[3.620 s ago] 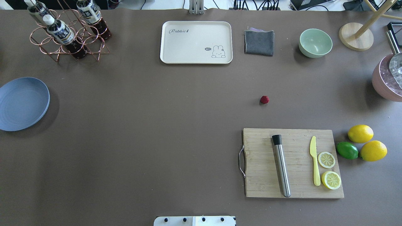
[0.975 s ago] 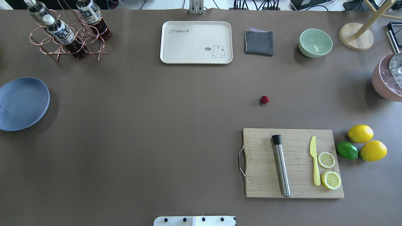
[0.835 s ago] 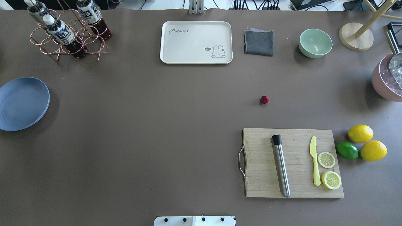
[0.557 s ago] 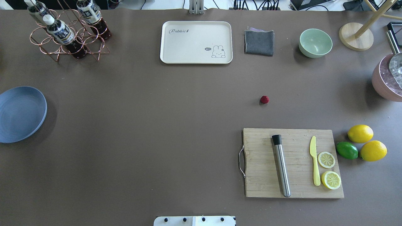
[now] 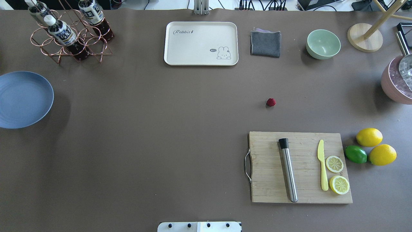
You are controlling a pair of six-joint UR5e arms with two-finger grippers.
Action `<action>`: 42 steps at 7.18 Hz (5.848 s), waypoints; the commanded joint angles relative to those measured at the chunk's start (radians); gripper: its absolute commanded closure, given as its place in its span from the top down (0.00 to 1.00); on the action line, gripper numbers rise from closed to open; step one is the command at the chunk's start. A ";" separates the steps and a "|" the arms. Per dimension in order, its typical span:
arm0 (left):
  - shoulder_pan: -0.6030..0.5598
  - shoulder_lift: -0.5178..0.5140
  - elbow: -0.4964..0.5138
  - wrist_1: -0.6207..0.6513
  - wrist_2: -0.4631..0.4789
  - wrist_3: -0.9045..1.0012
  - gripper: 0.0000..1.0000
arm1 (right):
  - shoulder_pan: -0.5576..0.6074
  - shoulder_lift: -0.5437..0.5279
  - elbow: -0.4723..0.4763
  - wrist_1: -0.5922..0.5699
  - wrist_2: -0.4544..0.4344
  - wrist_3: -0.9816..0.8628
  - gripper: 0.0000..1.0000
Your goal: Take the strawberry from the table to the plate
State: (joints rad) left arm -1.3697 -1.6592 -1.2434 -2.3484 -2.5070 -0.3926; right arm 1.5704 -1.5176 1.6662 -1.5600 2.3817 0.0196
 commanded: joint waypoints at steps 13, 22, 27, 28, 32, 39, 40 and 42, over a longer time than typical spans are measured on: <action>0.748 -0.255 -0.541 0.126 0.526 -1.199 0.00 | -0.550 0.287 0.030 0.219 -0.167 0.787 1.00; 0.902 -0.396 -0.383 0.141 0.741 -1.201 0.01 | -0.742 0.343 0.026 0.222 -0.311 0.970 1.00; 0.867 -0.384 -0.409 0.141 0.763 -1.195 0.98 | -0.811 0.370 -0.095 0.372 -0.363 1.020 1.00; 0.867 -0.384 -0.409 0.141 0.763 -1.195 0.98 | -0.820 0.390 -0.135 0.374 -0.380 1.020 1.00; 0.859 -0.384 -0.406 0.139 0.763 -1.192 0.98 | -0.845 0.389 -0.144 0.373 -0.397 1.022 0.93; 0.818 -0.380 -0.399 0.133 0.754 -1.050 0.98 | -0.822 0.440 -0.135 0.344 -0.384 1.008 0.00; 0.787 -0.360 -0.401 0.144 0.754 -0.996 0.98 | -0.822 0.482 -0.134 0.299 -0.383 1.019 0.00; 0.660 -0.253 -0.442 0.179 0.656 -0.770 0.98 | -0.849 0.516 -0.126 0.278 -0.386 1.052 0.00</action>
State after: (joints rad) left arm -0.6300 -1.9719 -1.6616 -2.1955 -1.7858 -1.2911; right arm 0.7369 -1.0242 1.5347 -1.2669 1.9970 1.0480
